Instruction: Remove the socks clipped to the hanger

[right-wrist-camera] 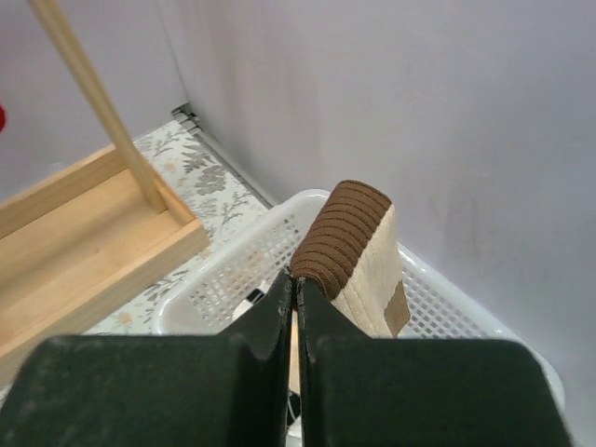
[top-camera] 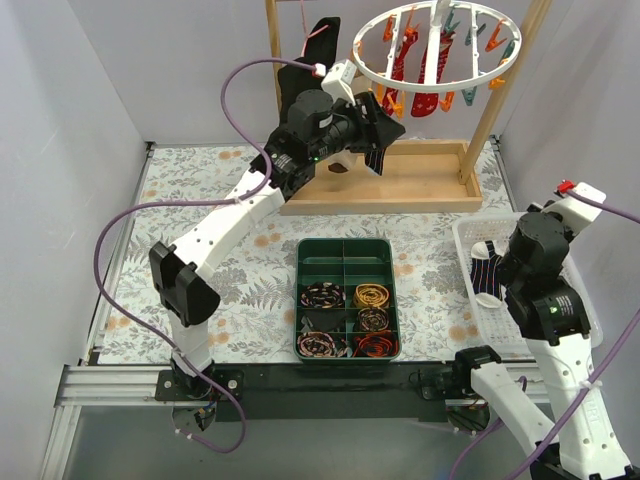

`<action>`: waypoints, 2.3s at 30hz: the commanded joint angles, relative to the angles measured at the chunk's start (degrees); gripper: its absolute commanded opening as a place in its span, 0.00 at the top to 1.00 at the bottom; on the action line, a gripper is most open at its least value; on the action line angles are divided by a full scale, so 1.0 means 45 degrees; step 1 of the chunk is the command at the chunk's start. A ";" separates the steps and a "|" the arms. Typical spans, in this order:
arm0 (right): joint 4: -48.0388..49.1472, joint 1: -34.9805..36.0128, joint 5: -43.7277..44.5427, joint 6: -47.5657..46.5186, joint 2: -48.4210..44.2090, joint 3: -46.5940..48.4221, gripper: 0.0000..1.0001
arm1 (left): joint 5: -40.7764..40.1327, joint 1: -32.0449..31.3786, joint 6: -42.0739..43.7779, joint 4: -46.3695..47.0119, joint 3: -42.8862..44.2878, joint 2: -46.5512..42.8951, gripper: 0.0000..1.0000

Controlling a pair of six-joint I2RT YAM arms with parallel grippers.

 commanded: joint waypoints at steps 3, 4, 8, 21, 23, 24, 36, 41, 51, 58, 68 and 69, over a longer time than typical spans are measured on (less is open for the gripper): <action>-0.0543 -0.0102 0.1464 0.0385 -0.0274 -0.1345 0.99 | 0.0652 -0.0042 -0.0376 0.0073 -0.0664 -0.2388 0.43; -0.0543 -0.0141 0.1445 0.0424 -0.0158 -0.1793 0.99 | 0.0691 -0.0062 -0.0551 0.0131 -0.0974 -0.2564 0.43; -0.0582 -0.0491 0.0843 0.0970 0.1224 -0.2480 0.99 | 0.0906 -0.0081 -0.0689 0.0210 -0.1678 -0.3597 0.43; -0.0621 -0.2114 -0.2851 0.1051 0.3945 -0.2092 0.34 | 0.0458 -0.0081 -0.0202 -0.0141 -0.3165 -0.6177 0.43; -0.0776 -0.2114 -0.3336 0.0719 0.3771 -0.1799 0.34 | 0.0166 -0.0081 0.0052 -0.0356 -0.3399 -0.6529 0.43; -0.0778 -0.2094 -0.3650 0.0602 0.3711 -0.1468 0.34 | 0.0068 -0.0081 0.0111 -0.0376 -0.3496 -0.6666 0.43; 0.6360 -0.0241 -1.0837 -0.0222 0.3650 -0.1973 0.29 | -0.1046 -0.0081 0.0599 -0.0532 -0.4962 -0.7975 0.43; 1.0329 0.0911 -1.1758 0.0210 0.5191 -0.2362 0.24 | -0.1495 -0.0081 0.0950 -0.0922 -0.4904 -0.8287 0.43; 1.6520 0.1949 -1.1913 0.0191 0.8298 -0.2618 0.23 | -0.2024 -0.0062 0.1849 -0.1704 -0.5000 -0.9049 0.42; 1.7678 0.1968 -1.1954 -0.0044 1.0348 -0.1642 0.23 | -0.2296 -0.0081 0.2610 -0.1899 -0.5508 -0.9576 0.40; 1.8129 0.2143 -1.2070 0.0112 1.1932 -0.0314 0.34 | -0.2824 -0.0081 0.3275 -0.1997 -0.6095 -1.0006 0.39; 1.8129 0.2183 -1.2051 0.0170 1.2030 -0.0119 0.36 | -0.2824 -0.0081 0.3275 -0.2016 -0.6133 -0.9987 0.39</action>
